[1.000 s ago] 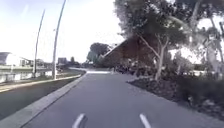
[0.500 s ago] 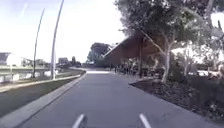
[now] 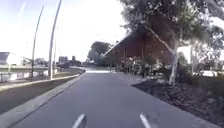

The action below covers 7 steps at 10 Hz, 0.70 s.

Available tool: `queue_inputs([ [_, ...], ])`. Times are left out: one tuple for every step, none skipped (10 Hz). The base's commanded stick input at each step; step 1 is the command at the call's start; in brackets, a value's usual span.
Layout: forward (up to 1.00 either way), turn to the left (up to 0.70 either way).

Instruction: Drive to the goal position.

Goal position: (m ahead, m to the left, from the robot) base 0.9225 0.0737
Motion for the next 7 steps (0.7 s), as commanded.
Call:
queue_inputs([
  [1.0,0.0],
  [1.0,0.0],
  [1.0,0.0],
  [1.0,0.0],
  [1.0,0.0],
  [1.0,0.0],
  [1.0,0.0],
])
